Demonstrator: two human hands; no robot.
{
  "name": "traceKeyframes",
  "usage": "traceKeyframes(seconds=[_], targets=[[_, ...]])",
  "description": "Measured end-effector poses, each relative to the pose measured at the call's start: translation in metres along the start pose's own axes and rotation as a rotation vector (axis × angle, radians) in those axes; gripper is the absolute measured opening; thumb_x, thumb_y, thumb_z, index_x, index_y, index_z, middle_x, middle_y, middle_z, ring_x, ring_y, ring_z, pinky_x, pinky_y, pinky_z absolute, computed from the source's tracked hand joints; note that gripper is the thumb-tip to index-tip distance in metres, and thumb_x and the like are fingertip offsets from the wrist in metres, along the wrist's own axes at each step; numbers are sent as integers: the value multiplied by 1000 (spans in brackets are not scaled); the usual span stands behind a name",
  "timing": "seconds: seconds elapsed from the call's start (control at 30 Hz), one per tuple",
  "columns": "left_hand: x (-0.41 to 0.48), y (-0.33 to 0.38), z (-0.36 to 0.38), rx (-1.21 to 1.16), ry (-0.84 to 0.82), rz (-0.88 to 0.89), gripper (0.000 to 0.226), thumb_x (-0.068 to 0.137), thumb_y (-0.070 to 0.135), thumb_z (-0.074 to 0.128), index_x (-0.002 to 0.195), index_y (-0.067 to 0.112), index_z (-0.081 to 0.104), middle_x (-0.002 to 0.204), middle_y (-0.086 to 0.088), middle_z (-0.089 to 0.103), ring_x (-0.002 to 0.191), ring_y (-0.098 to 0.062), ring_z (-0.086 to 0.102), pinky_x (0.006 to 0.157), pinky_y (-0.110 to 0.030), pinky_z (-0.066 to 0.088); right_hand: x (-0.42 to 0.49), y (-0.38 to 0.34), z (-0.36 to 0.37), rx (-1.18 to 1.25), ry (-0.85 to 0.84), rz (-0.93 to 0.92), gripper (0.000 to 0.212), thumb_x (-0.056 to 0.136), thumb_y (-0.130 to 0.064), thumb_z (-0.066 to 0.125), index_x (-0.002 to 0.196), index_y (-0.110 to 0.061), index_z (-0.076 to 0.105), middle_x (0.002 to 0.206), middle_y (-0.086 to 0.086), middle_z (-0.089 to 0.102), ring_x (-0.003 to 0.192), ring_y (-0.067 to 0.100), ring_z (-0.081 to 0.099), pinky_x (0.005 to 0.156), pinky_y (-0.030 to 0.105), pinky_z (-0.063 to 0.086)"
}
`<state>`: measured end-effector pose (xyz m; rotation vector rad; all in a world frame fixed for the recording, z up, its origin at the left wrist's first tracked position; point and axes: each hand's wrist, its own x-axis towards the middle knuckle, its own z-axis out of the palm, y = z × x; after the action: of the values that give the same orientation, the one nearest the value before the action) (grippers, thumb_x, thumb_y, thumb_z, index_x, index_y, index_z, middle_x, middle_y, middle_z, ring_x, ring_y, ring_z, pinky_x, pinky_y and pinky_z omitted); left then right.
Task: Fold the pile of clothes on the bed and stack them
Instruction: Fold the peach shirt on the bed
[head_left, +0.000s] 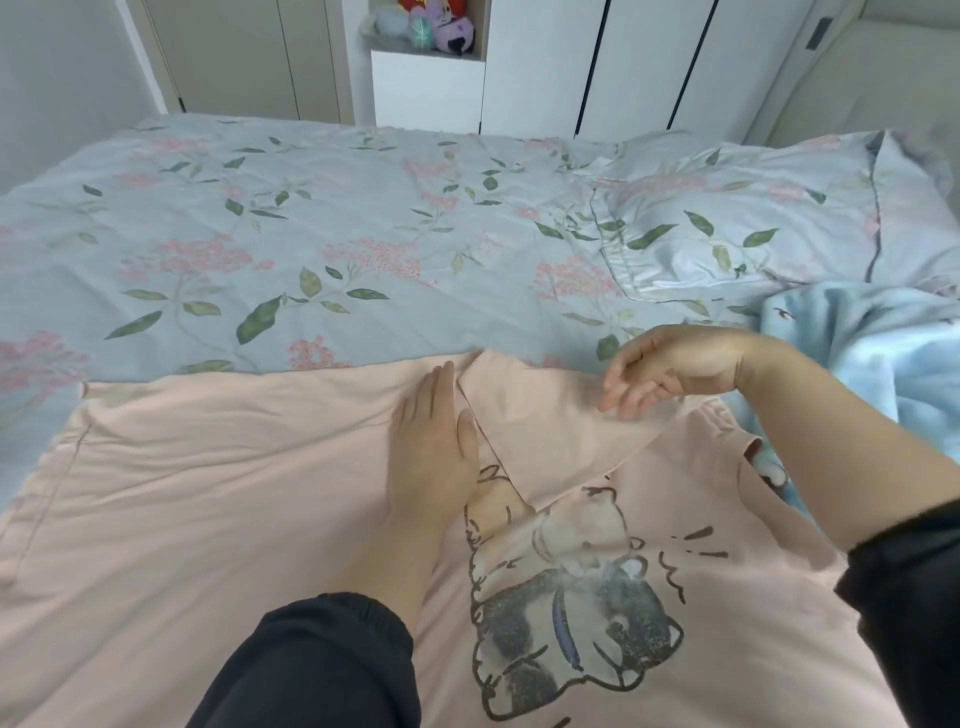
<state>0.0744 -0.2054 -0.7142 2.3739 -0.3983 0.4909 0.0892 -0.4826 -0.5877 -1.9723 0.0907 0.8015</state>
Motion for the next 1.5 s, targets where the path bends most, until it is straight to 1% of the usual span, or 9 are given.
traceKeyframes(seconds=[0.13,0.37,0.57,0.7,0.83,0.93,1.07,1.3,1.5], targets=[[1,1,0,24,1,76,61,90,35,25,144,9,37,122,-13,58,115,-30,51,105,-40,35,0,19,27,-237,381,370,32,96,-16,44,77,2,62,59,16,67,38,20,59,37,19,44],[21,7,2,-187,-54,-318,62,91,35,52,146,16,33,107,9,64,110,-21,51,98,-35,37,-3,81,73,-63,844,467,60,85,-57,48,67,-2,62,45,9,58,43,24,56,48,26,46],[68,40,9,-562,-180,-752,84,88,10,57,153,20,5,130,-13,54,90,-26,58,67,-30,47,-2,89,86,-8,1016,239,35,88,-26,54,59,-7,57,54,7,55,55,24,53,62,36,48],[76,35,-9,-658,-188,-986,87,86,9,66,153,11,10,138,-17,48,97,-30,63,81,-42,55,-12,84,88,-36,1088,225,25,86,-20,50,76,-3,65,69,11,63,72,30,62,67,38,50],[46,40,-14,143,-173,-299,79,91,19,54,153,21,5,149,-10,30,130,-30,35,97,-39,37,-15,80,111,-461,1314,-21,33,83,-11,52,116,-6,54,105,13,57,99,33,54,78,40,39],[13,50,3,310,-352,180,60,99,39,32,153,23,9,161,-1,5,147,-23,-1,117,-45,7,-7,86,131,-902,989,-220,47,96,-27,40,141,-11,39,141,12,42,131,32,37,106,47,28],[-13,33,9,432,-523,206,60,98,45,22,153,25,8,161,3,0,147,-21,-7,117,-47,1,-12,97,122,-803,689,76,55,101,-38,19,153,-20,12,160,-3,5,147,14,-1,117,47,-1],[-6,27,1,397,-414,276,68,78,26,37,146,23,29,152,3,29,144,-19,11,110,-43,6,-19,76,137,-1007,713,-373,66,74,4,56,137,-13,48,148,12,39,137,28,34,114,46,20],[31,17,0,606,-452,329,45,82,11,53,124,26,56,138,6,48,143,-20,22,112,-40,9,-11,56,153,-930,919,-590,17,60,10,66,72,-2,71,71,10,67,69,31,63,65,36,53]])
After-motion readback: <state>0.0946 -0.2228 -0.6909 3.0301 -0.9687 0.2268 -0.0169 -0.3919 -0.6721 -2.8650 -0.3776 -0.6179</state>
